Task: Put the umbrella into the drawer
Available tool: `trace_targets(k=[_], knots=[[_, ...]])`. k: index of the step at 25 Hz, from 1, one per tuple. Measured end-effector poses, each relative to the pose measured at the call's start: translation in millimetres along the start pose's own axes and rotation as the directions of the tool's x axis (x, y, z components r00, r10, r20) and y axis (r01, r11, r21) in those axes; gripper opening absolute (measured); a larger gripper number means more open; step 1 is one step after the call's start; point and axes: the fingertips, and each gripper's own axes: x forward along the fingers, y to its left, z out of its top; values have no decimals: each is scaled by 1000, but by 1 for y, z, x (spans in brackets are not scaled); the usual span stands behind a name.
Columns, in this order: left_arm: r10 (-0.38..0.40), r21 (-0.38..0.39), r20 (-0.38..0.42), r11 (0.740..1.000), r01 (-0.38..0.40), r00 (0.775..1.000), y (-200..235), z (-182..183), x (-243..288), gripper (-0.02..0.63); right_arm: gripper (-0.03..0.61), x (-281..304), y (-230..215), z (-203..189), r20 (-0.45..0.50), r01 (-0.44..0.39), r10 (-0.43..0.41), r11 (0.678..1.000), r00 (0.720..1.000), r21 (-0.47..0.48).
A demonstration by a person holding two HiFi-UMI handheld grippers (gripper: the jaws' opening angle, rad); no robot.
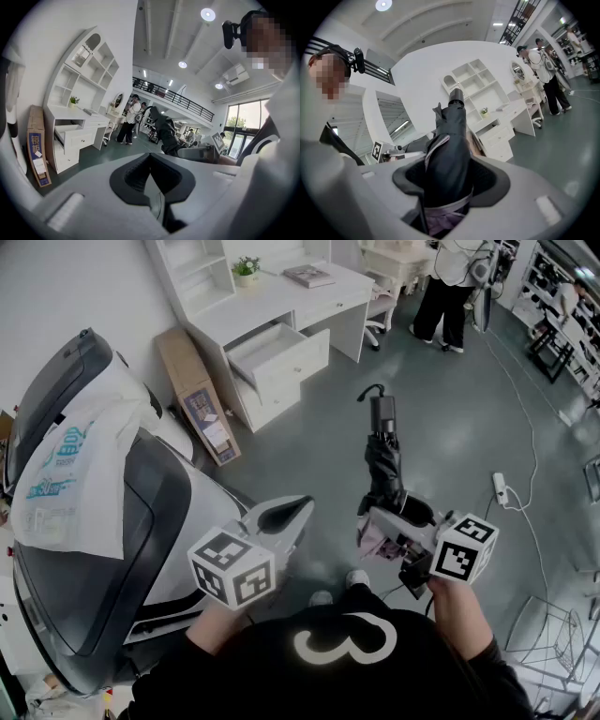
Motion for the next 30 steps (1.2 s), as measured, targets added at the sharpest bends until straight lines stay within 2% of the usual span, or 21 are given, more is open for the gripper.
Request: trace_targets(k=[11, 21, 26, 30], knots=[[22, -14, 0, 1000, -22, 1000, 6, 2, -6, 9, 236, 5, 0, -5, -25, -4, 4, 1000, 1000, 1], [-17, -13, 19, 1000, 17, 1000, 10, 11, 2, 9, 237, 3, 0, 0, -41, -7, 6, 1000, 999, -17], [-30, -6, 22, 1000, 30, 999, 15, 20, 20, 9, 237, 6, -15, 11, -51, -1, -2, 999, 999, -52], [-9, 2, 16, 1000, 9, 1000, 31, 31, 48, 9, 237, 17, -42, 26, -59, -11, 7, 998, 998, -68]])
